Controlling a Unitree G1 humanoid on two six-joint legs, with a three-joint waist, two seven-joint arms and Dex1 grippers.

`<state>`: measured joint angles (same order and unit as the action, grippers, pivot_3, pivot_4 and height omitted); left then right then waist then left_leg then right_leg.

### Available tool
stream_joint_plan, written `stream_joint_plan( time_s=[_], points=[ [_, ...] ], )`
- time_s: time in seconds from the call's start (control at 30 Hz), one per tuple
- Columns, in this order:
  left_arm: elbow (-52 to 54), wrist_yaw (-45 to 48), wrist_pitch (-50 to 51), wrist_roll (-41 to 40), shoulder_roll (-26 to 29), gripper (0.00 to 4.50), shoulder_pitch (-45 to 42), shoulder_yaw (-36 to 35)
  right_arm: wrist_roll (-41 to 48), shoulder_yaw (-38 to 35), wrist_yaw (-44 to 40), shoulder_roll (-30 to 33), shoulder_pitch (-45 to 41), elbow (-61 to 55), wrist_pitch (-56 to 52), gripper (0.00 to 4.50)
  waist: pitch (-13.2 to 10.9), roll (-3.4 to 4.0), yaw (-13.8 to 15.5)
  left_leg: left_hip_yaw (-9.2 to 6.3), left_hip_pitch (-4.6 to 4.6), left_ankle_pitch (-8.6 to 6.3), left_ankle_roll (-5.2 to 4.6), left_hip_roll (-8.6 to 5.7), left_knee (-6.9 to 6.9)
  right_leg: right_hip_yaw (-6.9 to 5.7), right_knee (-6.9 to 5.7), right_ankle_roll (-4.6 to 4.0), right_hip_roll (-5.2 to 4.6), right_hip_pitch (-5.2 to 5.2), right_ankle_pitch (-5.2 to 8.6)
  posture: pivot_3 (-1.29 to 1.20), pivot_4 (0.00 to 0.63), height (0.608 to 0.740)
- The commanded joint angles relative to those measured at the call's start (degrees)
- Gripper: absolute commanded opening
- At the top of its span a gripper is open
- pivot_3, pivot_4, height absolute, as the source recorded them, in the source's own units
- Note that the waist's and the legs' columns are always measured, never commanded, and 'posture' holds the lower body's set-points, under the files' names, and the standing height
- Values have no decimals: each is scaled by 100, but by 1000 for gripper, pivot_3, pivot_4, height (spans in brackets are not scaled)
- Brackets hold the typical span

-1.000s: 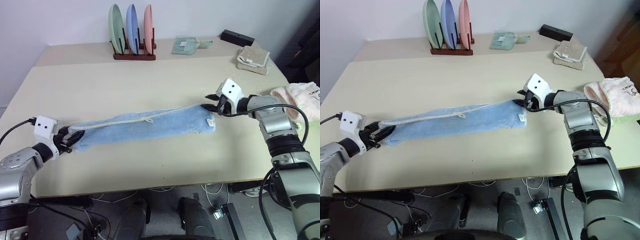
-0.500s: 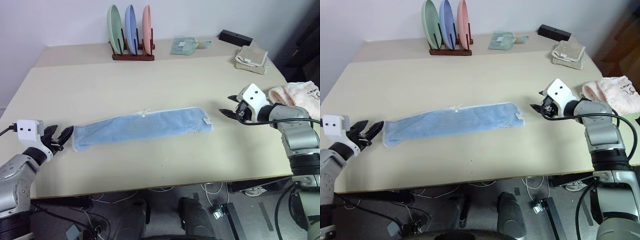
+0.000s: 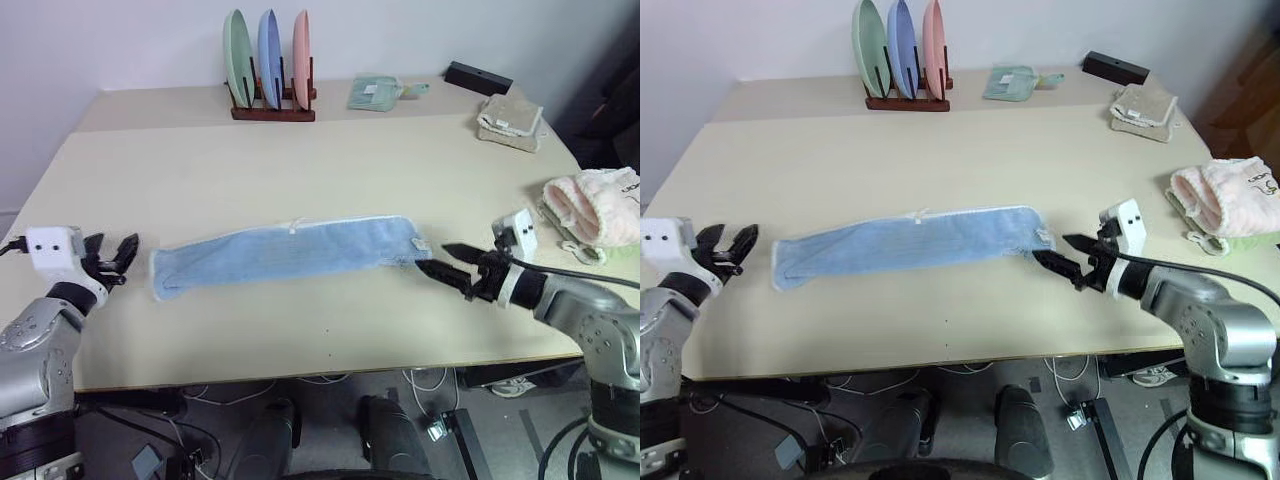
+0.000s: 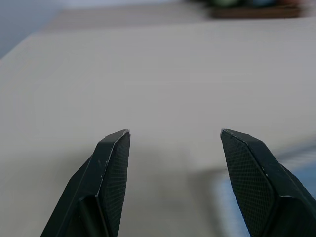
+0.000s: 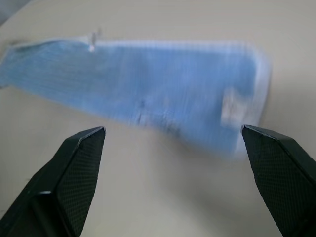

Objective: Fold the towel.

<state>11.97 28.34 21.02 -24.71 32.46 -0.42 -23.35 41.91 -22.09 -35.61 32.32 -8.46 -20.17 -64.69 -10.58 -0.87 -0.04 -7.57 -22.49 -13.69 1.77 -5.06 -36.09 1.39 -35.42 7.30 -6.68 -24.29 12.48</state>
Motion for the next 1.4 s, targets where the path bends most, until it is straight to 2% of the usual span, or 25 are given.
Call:
stream_joint_plan(
  time_s=[0.03,0.1,0.2,0.27,0.37,0.57,0.67,0.9,0.93,0.97,1.07,1.3,1.4],
  points=[
    [812,489,-135,-111,-16,2959,78,613,612,-480,639,-322,40,-431,-683,4478,0,0,38,1,-1,0,0,0,0,1,4,-3,0,0,1,0,150,740],
    [1070,663,-114,-125,-24,2959,108,929,790,-589,977,-546,3,-489,-937,4478,0,0,38,4,-1,0,0,1,-2,1,6,-5,2,0,3,0,150,740],
    [1553,947,95,-203,-70,2959,107,1670,1044,-855,1822,-1280,-245,-430,-1345,4478,1,1,35,6,1,0,-1,3,0,1,7,-3,8,1,2,0,150,740],
    [1681,969,170,-252,-115,2959,87,1834,1123,-990,2170,-1548,-389,-409,-1517,4478,0,5,33,7,0,0,-1,3,0,2,7,-2,8,0,1,0,150,740],
    [1889,898,254,-169,-323,2959,-18,2378,1069,-1310,3037,-2264,-991,145,-1572,4478,2,7,28,6,1,1,-1,3,-2,2,5,-1,9,0,1,0,150,740],
    [1961,833,294,-97,-427,2959,-25,2662,978,-1598,3911,-2777,-1573,749,-1524,4478,3,8,24,7,1,0,-2,1,5,-2,4,0,10,0,0,0,150,740],
    [2008,820,288,-67,-452,2959,32,2732,876,-1909,4459,-3013,-1891,1208,-1266,3640,4,9,-18,9,4,1,-2,1,1,-1,3,0,12,3,0,0,150,740],
    [2026,800,243,-18,-461,2959,114,2755,1008,-1994,4889,-3005,-2026,1328,-1041,154,6,13,-78,9,4,1,-3,1,5,-3,3,0,14,4,0,0,150,740],
    [2022,796,236,-4,-472,2959,123,2771,1148,-1979,4812,-2919,-1968,1176,-1106,25,6,12,-71,10,6,1,-3,2,5,-3,3,1,15,6,0,0,150,740],
    [2021,792,229,9,-482,2959,132,2784,1284,-1980,4752,-2846,-1914,1042,-1166,25,5,15,-55,9,6,1,-3,2,3,-4,4,0,15,8,0,0,150,740],
    [2003,790,215,43,-515,2959,140,2828,1918,-2177,4601,-2644,-1679,750,-1433,1012,3,20,-58,9,2,0,-4,0,3,-4,6,1,13,8,1,0,150,740],
    [1933,841,205,56,-529,2959,164,2876,2834,-2242,4827,-2273,-1043,369,-1647,4399,4,28,-97,9,5,-2,-9,4,6,-4,6,1,14,6,2,0,150,740],
    [1853,914,167,80,-514,2959,151,2907,2950,-2120,5194,-2322,-926,399,-1563,4464,6,33,-83,10,4,-3,-9,5,7,-4,7,3,14,6,4,0,150,740]
  ],
)
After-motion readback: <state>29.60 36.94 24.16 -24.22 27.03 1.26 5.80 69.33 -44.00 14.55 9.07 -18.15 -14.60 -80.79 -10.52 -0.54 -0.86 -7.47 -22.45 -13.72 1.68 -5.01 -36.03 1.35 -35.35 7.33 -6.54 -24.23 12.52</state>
